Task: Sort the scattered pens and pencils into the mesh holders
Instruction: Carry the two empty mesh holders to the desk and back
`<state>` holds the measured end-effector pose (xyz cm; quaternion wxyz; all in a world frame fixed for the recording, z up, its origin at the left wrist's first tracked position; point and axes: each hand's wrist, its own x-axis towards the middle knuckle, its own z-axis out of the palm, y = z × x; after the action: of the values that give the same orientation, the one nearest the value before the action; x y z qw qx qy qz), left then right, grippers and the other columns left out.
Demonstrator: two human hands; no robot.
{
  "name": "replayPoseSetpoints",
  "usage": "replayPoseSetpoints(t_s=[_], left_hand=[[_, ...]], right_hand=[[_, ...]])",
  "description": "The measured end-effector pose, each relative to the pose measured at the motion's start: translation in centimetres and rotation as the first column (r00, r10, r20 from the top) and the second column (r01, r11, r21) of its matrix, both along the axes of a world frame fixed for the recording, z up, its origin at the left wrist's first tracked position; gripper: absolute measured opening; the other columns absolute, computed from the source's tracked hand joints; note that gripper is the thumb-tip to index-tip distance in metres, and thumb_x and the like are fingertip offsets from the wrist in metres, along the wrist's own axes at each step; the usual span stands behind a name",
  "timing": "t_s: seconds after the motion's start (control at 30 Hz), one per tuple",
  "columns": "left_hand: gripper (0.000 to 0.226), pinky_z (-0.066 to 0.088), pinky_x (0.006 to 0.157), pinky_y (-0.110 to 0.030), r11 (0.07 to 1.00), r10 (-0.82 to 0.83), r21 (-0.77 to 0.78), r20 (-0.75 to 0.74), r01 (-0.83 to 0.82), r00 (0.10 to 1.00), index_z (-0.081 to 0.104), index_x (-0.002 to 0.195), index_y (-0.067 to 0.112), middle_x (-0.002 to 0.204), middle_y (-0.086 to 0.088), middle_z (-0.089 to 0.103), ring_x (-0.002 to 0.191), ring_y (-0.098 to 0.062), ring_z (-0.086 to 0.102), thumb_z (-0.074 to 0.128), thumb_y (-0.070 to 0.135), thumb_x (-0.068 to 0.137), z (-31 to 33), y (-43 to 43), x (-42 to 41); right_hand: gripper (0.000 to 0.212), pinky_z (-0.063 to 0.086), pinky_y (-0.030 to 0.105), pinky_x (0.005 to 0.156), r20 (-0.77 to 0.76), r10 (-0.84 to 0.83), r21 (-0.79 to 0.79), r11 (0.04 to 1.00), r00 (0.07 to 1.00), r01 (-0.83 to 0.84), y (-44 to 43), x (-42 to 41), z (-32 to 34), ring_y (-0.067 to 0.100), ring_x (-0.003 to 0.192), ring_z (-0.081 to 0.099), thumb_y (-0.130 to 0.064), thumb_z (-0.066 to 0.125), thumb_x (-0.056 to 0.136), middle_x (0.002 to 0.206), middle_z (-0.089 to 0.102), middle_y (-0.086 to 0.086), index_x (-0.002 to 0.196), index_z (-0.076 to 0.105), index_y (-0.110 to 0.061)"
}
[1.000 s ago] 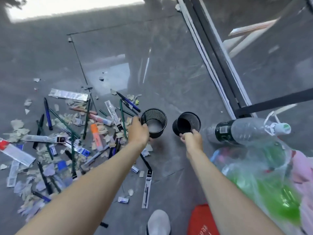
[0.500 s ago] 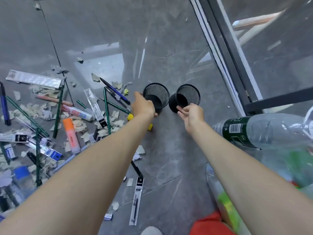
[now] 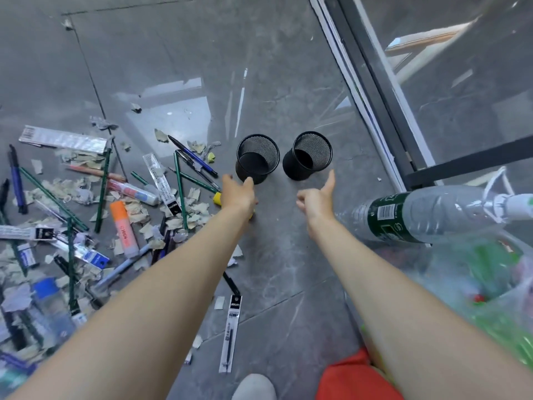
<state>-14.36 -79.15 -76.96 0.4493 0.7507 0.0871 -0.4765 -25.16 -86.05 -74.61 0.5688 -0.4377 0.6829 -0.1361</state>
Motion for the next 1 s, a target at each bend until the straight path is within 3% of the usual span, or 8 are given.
replayPoseSetpoints(t_s=[0.1,0.23,0.3,0.43,0.7,0.83,0.9,1.0], left_hand=[[0.047,0.043,0.066,-0.036,0.994,-0.040,0.099,-0.046,0.045,0.998,0.024,0.141,0.013,0.111,-0.022,0.053,0.071,-0.027,0.054,0.041,0.021,0.098,3.6,3.7,0.3],[0.046,0.041,0.056,-0.030,0.987,-0.089,0.133,-0.020,0.091,0.996,0.025,0.142,0.010,0.110,-0.023,0.051,0.064,-0.022,0.056,0.039,0.021,0.099,11.9,7.9,2.4],[0.045,0.048,0.065,-0.035,0.989,-0.094,0.118,0.020,0.091,0.995,0.026,0.141,0.009,0.108,-0.018,0.052,0.072,-0.024,0.058,0.041,0.018,0.099,16.5,9.3,3.2],[0.039,0.042,0.062,-0.030,0.991,-0.064,0.114,0.008,0.062,0.998,0.031,0.136,0.009,0.119,-0.022,0.056,0.066,-0.021,0.057,0.041,0.018,0.099,26.7,13.6,3.7],[0.041,0.049,0.066,-0.034,0.992,0.060,0.108,-0.008,-0.059,0.998,0.031,0.137,0.011,0.117,-0.016,0.056,0.068,-0.017,0.060,0.039,0.028,0.100,42.6,26.5,6.1],[0.009,0.043,0.052,-0.025,0.978,0.192,0.071,0.047,-0.195,0.980,0.039,0.107,0.015,0.085,-0.010,0.053,0.065,-0.020,0.057,0.039,0.017,0.098,49.0,34.1,10.3],[0.002,0.035,0.042,-0.020,0.964,0.252,0.058,0.104,-0.258,0.962,0.041,0.098,0.016,0.079,-0.008,0.051,0.056,-0.018,0.054,0.040,0.015,0.098,52.8,38.4,13.1],[0.018,0.035,0.042,-0.019,0.948,0.279,0.088,0.222,-0.305,0.934,0.042,0.114,0.016,0.087,-0.011,0.054,0.054,-0.015,0.053,0.042,0.017,0.097,58.0,44.6,16.6]], right_hand=[[0.089,0.041,0.038,0.101,-0.082,-0.024,0.091,0.995,0.996,0.031,2.8,-1.6,3.4,0.027,0.115,0.053,0.005,0.047,0.081,0.151,0.030,0.007,0.151,0.005,-0.031],[0.077,0.046,0.044,0.095,-0.076,-0.193,0.147,0.968,0.978,0.202,6.6,-1.7,10.8,0.020,0.075,0.053,0.007,0.045,0.085,0.119,0.046,0.008,0.150,0.013,-0.020],[0.073,0.047,0.038,0.086,-0.041,-0.211,0.220,0.952,0.977,0.215,8.9,-0.6,14.9,0.023,0.093,0.053,0.004,0.045,0.087,0.124,0.045,0.010,0.150,0.015,-0.018],[0.071,0.050,0.041,0.091,0.042,-0.013,0.289,0.957,0.999,0.001,14.1,3.7,24.6,0.032,0.118,0.053,0.001,0.050,0.087,0.137,0.043,0.013,0.148,0.019,-0.019],[0.062,0.046,0.046,0.099,0.076,0.301,0.213,0.926,0.951,-0.310,22.2,11.4,41.7,0.029,0.110,0.057,-0.002,0.046,0.088,0.130,0.051,0.014,0.145,0.027,-0.017],[0.058,0.051,0.033,0.076,0.135,0.392,0.219,0.884,0.910,-0.413,28.1,15.8,47.7,0.026,0.107,0.059,0.001,0.043,0.090,0.111,0.056,0.008,0.144,0.029,-0.014],[0.054,0.051,0.038,0.088,0.151,0.476,0.221,0.838,0.866,-0.499,31.6,18.2,51.2,0.026,0.105,0.057,0.000,0.043,0.092,0.124,0.052,0.012,0.143,0.030,-0.014],[0.051,0.052,0.041,0.087,0.183,0.540,0.195,0.799,0.822,-0.569,36.4,21.2,56.3,0.026,0.100,0.056,-0.002,0.044,0.093,0.127,0.050,0.016,0.142,0.032,-0.010]])
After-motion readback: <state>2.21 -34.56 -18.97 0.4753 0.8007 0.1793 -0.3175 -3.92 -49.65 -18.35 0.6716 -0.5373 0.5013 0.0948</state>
